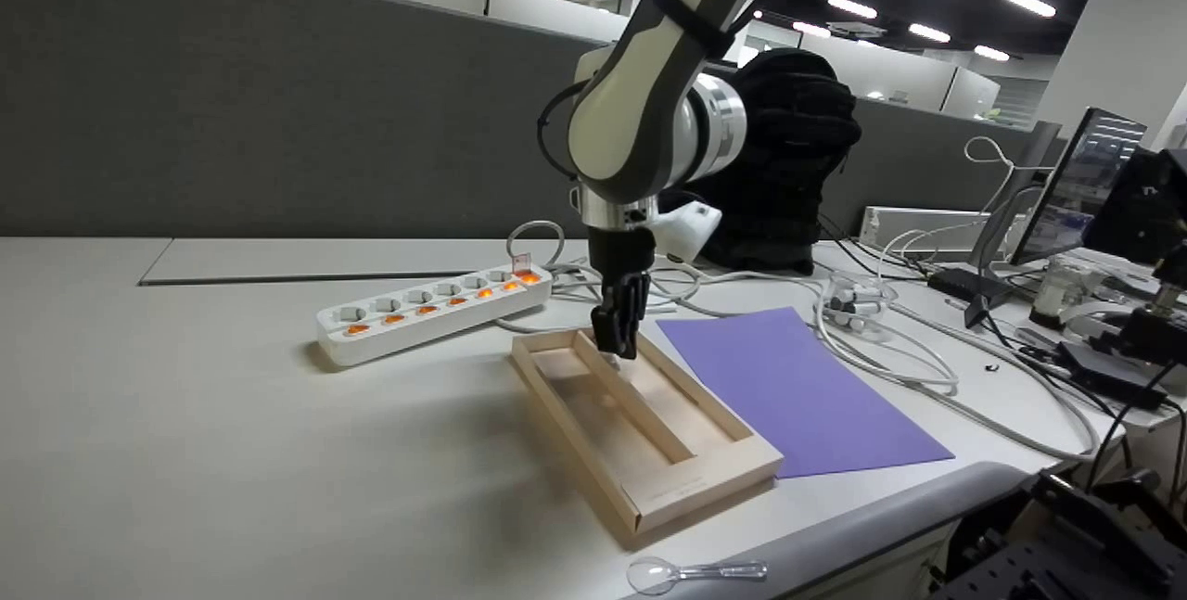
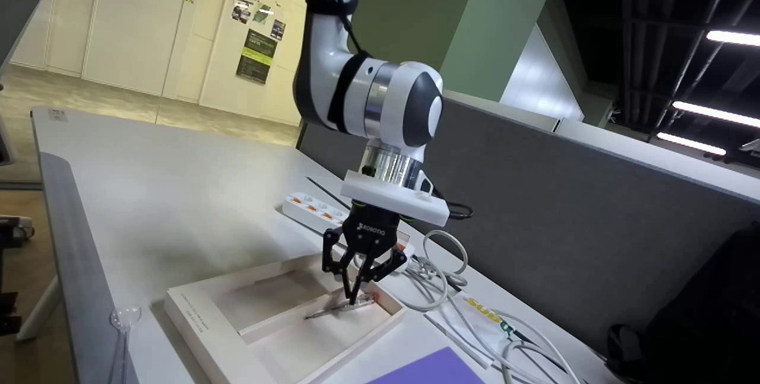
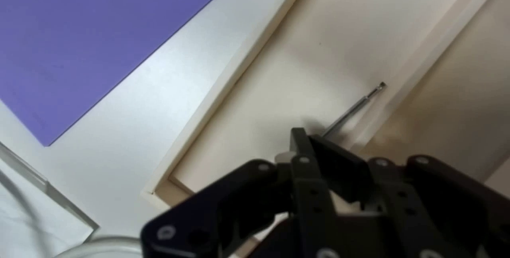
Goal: Pick the object from the tray and place it on the purple mat
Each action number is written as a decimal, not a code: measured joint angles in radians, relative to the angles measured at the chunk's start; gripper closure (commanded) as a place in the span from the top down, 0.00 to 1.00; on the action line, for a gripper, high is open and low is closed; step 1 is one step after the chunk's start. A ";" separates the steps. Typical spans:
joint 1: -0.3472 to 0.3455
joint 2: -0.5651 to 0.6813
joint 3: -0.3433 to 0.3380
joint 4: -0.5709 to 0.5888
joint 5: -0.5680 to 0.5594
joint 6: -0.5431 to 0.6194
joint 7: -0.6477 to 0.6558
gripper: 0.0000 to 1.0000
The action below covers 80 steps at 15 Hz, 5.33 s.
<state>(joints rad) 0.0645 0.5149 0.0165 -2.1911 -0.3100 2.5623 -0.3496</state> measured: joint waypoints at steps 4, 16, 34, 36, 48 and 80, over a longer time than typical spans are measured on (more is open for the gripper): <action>-0.006 -0.017 -0.002 0.000 0.008 -0.002 0.017 0.57; -0.016 -0.009 -0.043 -0.001 0.017 0.080 0.141 1.00; 0.016 0.039 -0.080 -0.002 0.065 0.231 0.311 0.79; 0.016 0.038 -0.080 -0.001 0.076 0.235 0.311 0.92; 0.010 0.038 -0.083 -0.002 0.114 0.274 0.310 0.58; -0.098 0.049 0.018 0.007 0.240 0.273 0.235 1.00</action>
<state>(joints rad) -0.0337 0.5643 0.0345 -2.1845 -0.0697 2.8355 -0.1151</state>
